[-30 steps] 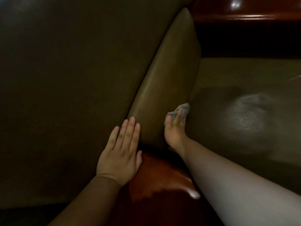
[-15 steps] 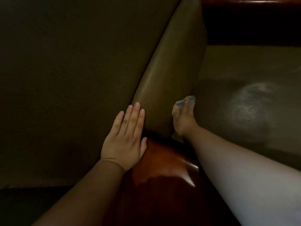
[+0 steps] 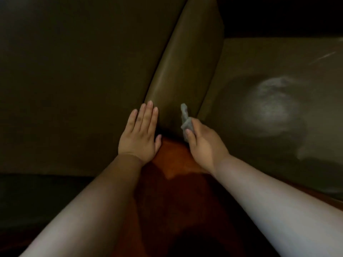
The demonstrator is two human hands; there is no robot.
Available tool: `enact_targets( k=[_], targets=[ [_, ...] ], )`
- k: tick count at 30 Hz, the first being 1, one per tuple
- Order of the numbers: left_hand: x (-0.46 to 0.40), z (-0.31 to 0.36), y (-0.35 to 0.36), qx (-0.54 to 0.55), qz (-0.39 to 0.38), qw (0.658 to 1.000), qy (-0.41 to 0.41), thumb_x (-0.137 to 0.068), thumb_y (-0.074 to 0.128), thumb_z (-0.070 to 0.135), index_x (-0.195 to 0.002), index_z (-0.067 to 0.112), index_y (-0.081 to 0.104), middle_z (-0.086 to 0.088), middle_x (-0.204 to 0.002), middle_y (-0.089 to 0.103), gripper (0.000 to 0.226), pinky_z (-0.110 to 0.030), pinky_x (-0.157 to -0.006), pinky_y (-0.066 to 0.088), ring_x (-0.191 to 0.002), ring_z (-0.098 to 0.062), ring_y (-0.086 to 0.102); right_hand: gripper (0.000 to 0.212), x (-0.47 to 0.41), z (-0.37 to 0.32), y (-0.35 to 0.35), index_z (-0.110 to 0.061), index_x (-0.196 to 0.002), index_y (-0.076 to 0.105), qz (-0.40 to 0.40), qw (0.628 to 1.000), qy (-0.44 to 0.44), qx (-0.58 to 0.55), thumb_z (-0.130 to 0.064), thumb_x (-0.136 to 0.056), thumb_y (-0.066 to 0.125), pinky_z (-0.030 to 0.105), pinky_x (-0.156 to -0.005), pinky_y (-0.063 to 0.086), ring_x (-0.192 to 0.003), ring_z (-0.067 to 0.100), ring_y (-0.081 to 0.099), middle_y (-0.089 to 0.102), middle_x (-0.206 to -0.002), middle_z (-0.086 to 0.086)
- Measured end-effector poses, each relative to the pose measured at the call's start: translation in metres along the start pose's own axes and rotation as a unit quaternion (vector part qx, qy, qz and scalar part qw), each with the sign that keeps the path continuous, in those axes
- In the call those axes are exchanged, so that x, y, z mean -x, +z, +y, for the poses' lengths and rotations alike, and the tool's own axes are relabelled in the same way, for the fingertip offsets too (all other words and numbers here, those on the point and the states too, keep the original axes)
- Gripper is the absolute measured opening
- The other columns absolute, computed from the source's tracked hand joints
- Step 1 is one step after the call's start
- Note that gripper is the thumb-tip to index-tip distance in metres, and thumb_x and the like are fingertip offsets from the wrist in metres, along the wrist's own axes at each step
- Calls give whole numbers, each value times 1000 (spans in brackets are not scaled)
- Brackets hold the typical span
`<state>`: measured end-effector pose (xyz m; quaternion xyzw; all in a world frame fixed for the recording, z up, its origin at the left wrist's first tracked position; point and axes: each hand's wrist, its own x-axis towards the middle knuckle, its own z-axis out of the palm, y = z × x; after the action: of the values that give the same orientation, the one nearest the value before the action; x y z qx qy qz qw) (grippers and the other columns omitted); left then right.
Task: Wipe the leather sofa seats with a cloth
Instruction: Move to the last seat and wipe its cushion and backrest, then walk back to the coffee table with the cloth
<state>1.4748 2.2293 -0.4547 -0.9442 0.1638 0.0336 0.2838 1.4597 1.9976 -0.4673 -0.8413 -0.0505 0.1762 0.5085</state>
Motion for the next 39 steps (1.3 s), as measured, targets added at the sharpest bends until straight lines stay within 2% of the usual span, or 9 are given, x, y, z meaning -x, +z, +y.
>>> enact_targets(
  k=[4, 6, 8, 11, 13, 16, 19, 25, 39],
  targets=[
    [4, 25, -41, 76, -129, 984, -94, -101, 28, 59, -167, 10, -5, -13, -175, -13, 89, -49, -130, -8, -162, -31, -8, 40, 45, -9, -40, -36, -150, 47, -34, 995, 39, -85, -34, -110, 45, 19, -107, 41, -123, -1, 55, 59, -140, -11],
    [11, 56, -74, 157, -210, 958, -114, -97, 31, 63, -168, 14, 4, -9, -177, -4, 90, -54, -129, -5, -162, -31, -6, 42, 68, -20, -70, -36, -152, 47, -45, 996, 43, -59, -32, -110, 47, -3, -92, 35, -108, -17, 53, 55, -137, -17],
    [31, 90, -115, 243, -273, 923, -121, -99, 34, 60, -168, 17, 13, -7, -177, 3, 84, -53, -130, -2, -163, -27, -5, 41, 90, -30, -98, -36, -150, 49, -41, 998, 45, -14, -29, -109, 49, -5, -83, 34, -101, -13, 53, 53, -130, -17],
    [72, 121, -175, 291, -251, 917, -104, -102, 37, 53, -166, 28, 27, -6, -177, 6, 70, -50, -131, -1, -163, -25, -3, 37, 118, -41, -143, -35, -142, 55, -29, 994, 37, 102, -32, -106, 52, 28, -90, 49, -108, 18, 60, 60, -121, -5],
    [88, 122, -211, 299, -246, 919, -70, -103, 39, 52, -161, 32, 39, -4, -174, 22, 62, -49, -132, 5, -162, -24, 8, 29, 134, -50, -174, -33, -130, 61, -58, 978, 36, 199, -38, -102, 52, 36, -81, 50, -101, 28, 63, 60, -104, -2],
    [96, 108, -269, 352, -260, 894, -94, -105, 42, 50, -155, 33, 49, 2, -160, 48, 53, -44, -126, 30, -152, -20, 38, 24, 155, -76, -221, -30, -114, 61, -91, 945, 12, 315, -44, -99, 48, 38, -77, 52, -100, 30, 61, 59, -97, -1],
    [107, 94, -329, 389, -251, 876, -134, -107, 45, 48, -153, 33, 52, 5, -151, 57, 49, -37, -108, 50, -139, -19, 53, 29, 175, -104, -263, -29, -121, 58, -123, 916, -24, 381, -45, -101, 44, 40, -85, 54, -110, 28, 58, 63, -112, 3],
    [131, 91, -420, 457, -191, 843, -209, -107, 48, 45, -146, 31, 59, 7, -145, 62, 43, -34, -105, 52, -134, -16, 57, 31, 195, -140, -316, -27, -123, 55, -183, 877, -33, 443, -47, -101, 46, 41, -86, 56, -110, 26, 62, 63, -119, 2],
    [171, 108, -483, 393, -191, 860, -262, -105, 45, 48, -142, 28, 60, 1, -133, 67, 44, -42, -94, 58, -121, -23, 64, 27, 232, -146, -375, -41, -128, 56, -171, 848, -108, 489, -49, -102, 52, 30, -71, 52, -98, 10, 54, 59, -106, -15]
  ],
)
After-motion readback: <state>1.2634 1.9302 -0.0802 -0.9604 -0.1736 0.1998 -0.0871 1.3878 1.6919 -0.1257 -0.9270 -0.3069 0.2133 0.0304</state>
